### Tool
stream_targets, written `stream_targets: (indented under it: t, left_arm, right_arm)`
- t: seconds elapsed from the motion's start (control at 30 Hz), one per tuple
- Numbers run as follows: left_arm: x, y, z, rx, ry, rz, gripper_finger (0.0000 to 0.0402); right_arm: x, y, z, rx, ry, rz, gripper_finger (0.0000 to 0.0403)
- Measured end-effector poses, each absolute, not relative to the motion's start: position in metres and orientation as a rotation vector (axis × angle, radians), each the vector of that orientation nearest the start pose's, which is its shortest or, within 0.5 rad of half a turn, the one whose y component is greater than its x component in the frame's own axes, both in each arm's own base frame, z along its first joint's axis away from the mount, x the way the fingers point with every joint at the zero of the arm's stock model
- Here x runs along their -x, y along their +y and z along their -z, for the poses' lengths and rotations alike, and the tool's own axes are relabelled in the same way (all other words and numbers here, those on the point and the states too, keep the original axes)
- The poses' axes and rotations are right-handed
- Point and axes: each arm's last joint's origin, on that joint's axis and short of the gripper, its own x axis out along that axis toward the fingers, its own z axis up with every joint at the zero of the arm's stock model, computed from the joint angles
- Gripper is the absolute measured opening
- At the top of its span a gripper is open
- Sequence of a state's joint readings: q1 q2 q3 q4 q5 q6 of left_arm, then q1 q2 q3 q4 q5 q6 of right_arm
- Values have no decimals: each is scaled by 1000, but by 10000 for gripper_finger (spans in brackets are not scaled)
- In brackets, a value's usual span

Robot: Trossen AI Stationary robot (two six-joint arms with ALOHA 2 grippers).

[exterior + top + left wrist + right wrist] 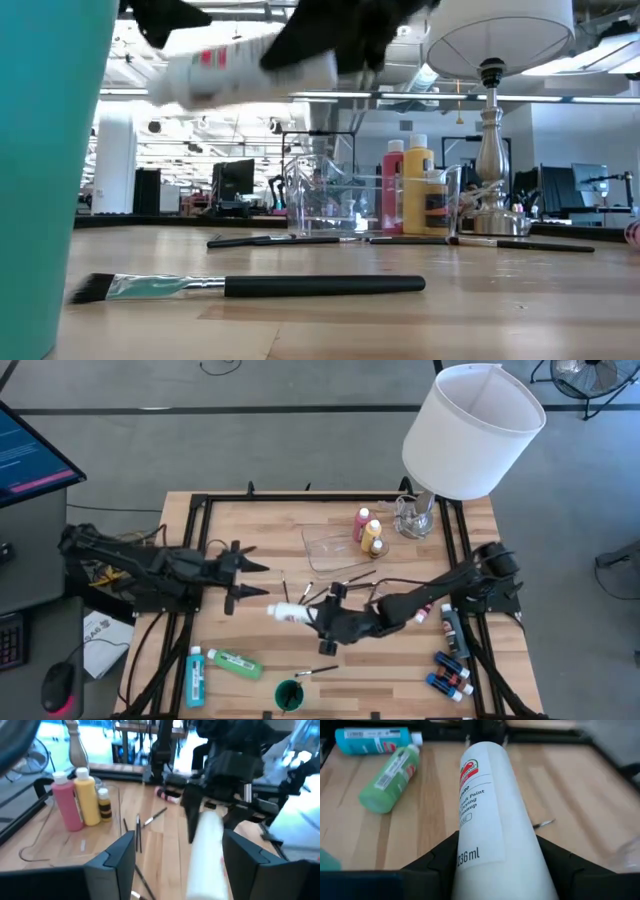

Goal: Pick & Place Paint Supplies
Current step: Put the big white paint bottle into the transparent bin

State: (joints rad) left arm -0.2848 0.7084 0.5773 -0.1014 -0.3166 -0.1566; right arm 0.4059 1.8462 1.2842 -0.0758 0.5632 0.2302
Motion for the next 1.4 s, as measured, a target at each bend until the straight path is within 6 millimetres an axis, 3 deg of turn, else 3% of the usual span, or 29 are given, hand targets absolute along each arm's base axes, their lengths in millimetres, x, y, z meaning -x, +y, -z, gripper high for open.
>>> stream_targets:
  t: [0.17,0.3,0.57,0.73,1.07,1.4]
  left_arm:
    - [-149,-34,-255,115,129,-48,184]
    - [-148,-34,-238,142,53,-43,182]
    - [-145,-36,-210,216,-178,67,188]
    - [-152,-40,-201,206,-196,87,187]
    - [-185,-63,-183,163,-250,142,207]
    - [-251,-94,-188,70,-326,194,231]
  right_arm:
    - [-361,162,-249,131,453,259,190]
    - [-352,172,-258,178,410,283,187]
    - [-351,184,-272,227,312,234,200]
    - [-352,186,-277,244,269,226,186]
    - [-353,186,-280,258,243,226,198]
    - [-346,195,-284,283,230,222,186]
